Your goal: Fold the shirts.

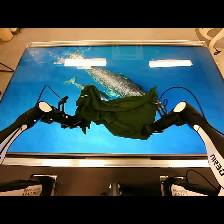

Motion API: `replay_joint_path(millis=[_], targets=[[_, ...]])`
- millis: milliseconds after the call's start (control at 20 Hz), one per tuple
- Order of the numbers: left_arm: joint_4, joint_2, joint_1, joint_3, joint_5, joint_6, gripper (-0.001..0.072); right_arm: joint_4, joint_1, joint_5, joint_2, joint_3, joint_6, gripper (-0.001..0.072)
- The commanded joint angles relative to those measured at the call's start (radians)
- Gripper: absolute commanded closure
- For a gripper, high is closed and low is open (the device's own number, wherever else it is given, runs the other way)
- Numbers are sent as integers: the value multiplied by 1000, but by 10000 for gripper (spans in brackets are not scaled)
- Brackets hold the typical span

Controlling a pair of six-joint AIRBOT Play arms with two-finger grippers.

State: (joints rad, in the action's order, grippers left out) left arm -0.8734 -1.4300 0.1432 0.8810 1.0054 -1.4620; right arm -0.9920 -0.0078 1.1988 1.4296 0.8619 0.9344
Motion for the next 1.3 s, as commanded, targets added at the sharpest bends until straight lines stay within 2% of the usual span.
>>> replay_joint_path(millis=[0, 50, 150, 250, 350, 450, 550, 650, 800, 950, 1100, 1250], targets=[[3, 35, 1, 2, -11, 17, 687, 123, 74, -96, 35, -9, -11, 520], [2, 61, 0, 13, -4, 54, 688, 167, 72, -88, 23, 0, -35, 691], [-2, 156, -8, 85, 4, 132, 689, 165, 50, -58, -48, 76, -88, 698], [-53, 300, -35, 239, -40, 154, 689, 130, 2, -51, -175, 233, -126, 698], [-111, 449, -85, 460, -154, 153, 690, 84, -77, -88, -326, 461, -150, 697], [-115, 570, -156, 681, -343, 141, 690, 5, -145, -212, -483, 695, -152, 697], [-115, 658, -228, 837, -494, 108, 690, -96, -154, -324, -621, 821, -163, 697], [-114, 715, -271, 892, -478, 103, 690, -122, -154, -350, -727, 842, -160, 697], [-114, 761, -281, 891, -378, 40, 690, -159, -154, -309, -806, 842, -116, 697], [-114, 785, -281, 892, -434, 41, 690, -199, -154, -336, -829, 842, -112, 697], [-169, 766, -281, 891, -440, 41, 690, -258, -154, -222, -798, 842, -35, 697], [-265, 677, -281, 888, -295, 40, 689, -333, -154, 134, -683, 841, -10, 697]])
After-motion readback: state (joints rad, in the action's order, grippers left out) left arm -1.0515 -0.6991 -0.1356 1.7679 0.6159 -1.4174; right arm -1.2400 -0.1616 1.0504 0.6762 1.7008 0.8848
